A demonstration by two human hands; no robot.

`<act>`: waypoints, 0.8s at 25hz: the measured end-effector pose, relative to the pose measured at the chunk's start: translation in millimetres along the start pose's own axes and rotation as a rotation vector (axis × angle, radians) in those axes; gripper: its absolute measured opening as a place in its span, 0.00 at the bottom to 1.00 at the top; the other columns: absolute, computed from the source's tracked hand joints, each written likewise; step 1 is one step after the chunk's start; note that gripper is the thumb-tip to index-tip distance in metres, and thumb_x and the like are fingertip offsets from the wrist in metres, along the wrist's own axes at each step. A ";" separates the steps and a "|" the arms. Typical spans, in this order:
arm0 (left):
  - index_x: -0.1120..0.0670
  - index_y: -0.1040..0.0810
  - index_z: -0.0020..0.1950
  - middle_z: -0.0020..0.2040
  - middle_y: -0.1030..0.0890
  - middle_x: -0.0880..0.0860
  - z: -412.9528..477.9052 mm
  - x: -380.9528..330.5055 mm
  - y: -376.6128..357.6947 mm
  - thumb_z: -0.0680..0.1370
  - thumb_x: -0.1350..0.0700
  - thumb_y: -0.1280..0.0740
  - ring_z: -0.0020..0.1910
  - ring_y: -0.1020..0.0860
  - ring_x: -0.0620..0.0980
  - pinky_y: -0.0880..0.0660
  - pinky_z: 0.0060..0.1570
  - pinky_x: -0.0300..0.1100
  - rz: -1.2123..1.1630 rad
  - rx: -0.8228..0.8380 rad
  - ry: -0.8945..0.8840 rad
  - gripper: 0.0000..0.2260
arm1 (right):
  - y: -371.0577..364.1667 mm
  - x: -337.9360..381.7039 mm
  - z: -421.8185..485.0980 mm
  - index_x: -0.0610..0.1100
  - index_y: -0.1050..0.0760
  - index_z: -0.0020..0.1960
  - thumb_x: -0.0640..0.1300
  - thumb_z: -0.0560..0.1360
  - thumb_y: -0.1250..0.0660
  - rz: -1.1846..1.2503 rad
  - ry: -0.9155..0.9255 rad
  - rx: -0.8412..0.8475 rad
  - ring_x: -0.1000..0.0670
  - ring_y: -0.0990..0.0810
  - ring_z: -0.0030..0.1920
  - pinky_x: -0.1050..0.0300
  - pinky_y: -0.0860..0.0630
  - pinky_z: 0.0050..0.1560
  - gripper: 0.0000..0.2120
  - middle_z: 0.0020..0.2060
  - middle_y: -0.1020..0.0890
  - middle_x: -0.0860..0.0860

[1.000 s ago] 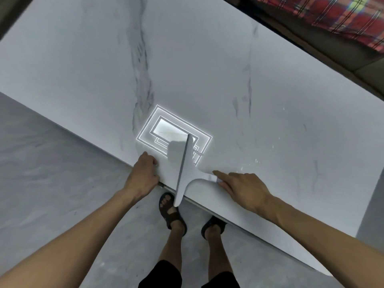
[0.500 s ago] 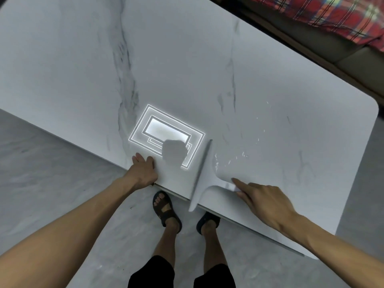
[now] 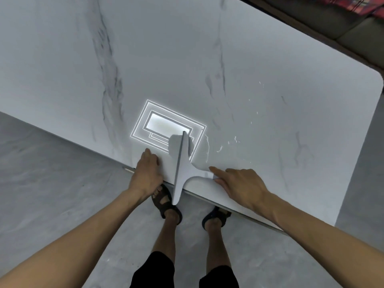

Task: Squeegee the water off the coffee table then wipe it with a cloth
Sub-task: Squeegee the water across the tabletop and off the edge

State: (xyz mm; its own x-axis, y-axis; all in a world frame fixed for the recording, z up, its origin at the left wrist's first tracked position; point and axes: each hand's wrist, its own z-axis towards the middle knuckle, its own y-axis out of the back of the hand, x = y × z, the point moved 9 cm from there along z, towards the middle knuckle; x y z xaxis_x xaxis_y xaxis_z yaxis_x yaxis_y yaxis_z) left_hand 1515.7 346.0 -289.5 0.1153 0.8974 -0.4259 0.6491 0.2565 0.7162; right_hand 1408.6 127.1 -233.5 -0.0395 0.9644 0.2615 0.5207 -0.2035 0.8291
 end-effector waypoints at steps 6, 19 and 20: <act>0.62 0.31 0.58 0.70 0.39 0.66 -7.4 -49.3 -54.7 0.69 0.65 0.37 0.68 0.37 0.68 0.30 0.60 0.54 0.113 0.193 -0.002 0.17 | 2.3 -94.9 -70.9 0.62 0.38 0.73 0.60 0.82 0.54 -0.032 -0.136 0.051 0.48 0.18 0.45 0.54 0.28 0.39 0.21 0.48 0.18 0.56; 0.61 0.35 0.63 0.78 0.55 0.64 -7.2 -63.2 -70.5 0.71 0.64 0.40 0.77 0.54 0.68 0.33 0.63 0.53 0.125 0.356 0.147 0.20 | -4.2 -71.2 -82.2 0.62 0.40 0.73 0.59 0.82 0.52 -0.027 0.123 0.136 0.45 0.18 0.42 0.54 0.33 0.36 0.20 0.49 0.19 0.53; 0.61 0.35 0.63 0.78 0.55 0.64 -7.0 -62.9 -71.2 0.71 0.64 0.40 0.77 0.54 0.68 0.33 0.63 0.53 0.127 0.360 0.148 0.20 | -13.7 -58.2 -73.8 0.61 0.39 0.73 0.58 0.82 0.51 -0.054 0.182 0.154 0.44 0.19 0.41 0.55 0.33 0.35 0.20 0.48 0.19 0.52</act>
State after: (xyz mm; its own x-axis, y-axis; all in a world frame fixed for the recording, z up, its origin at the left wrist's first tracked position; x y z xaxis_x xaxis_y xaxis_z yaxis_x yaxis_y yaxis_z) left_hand 1457.0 273.8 -309.8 0.1189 0.9626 -0.2435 0.8615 0.0219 0.5073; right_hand 1340.8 61.4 -223.7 -0.2167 0.9240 0.3151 0.6373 -0.1106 0.7626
